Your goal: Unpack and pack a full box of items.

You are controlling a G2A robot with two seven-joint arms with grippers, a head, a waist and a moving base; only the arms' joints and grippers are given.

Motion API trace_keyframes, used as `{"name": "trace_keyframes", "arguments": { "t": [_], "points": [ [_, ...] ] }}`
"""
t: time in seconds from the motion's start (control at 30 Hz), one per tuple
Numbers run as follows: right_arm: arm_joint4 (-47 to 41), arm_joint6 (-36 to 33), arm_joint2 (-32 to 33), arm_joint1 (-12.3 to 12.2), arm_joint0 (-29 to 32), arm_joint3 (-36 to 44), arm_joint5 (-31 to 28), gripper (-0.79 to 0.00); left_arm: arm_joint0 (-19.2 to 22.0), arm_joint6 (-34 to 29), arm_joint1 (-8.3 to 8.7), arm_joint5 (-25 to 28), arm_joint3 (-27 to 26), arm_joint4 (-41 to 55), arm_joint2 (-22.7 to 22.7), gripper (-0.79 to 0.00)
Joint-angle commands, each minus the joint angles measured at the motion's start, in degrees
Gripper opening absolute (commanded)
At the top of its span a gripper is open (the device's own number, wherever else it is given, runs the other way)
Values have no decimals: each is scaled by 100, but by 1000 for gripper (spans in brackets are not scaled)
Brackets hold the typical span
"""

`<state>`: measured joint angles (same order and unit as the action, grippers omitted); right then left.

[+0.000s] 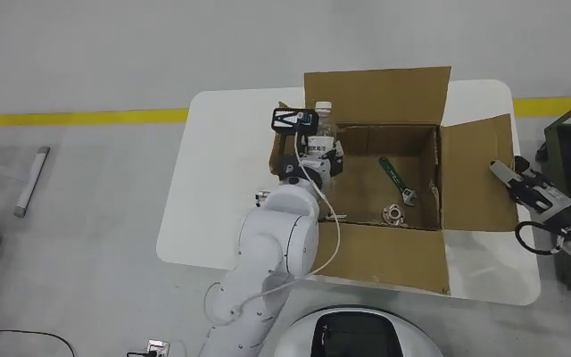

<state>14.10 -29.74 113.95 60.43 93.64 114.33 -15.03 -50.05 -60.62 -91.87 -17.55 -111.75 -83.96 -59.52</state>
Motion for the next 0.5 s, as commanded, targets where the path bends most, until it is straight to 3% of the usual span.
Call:
{"name": "trace_keyframes", "arguments": {
  "t": [0.0,0.3,0.47],
  "points": [
    [21,128,67,4,19,67,1,0,-13,-60,18,91,-254,-160,-138,-785],
    [48,270,97,15,90,230,25,0,-33,-313,143,914,-1352,-1425,-910,-785],
    [51,290,1,15,25,221,41,0,-273,-428,207,1219,-1447,-1854,-1494,-785]
  ]
}}
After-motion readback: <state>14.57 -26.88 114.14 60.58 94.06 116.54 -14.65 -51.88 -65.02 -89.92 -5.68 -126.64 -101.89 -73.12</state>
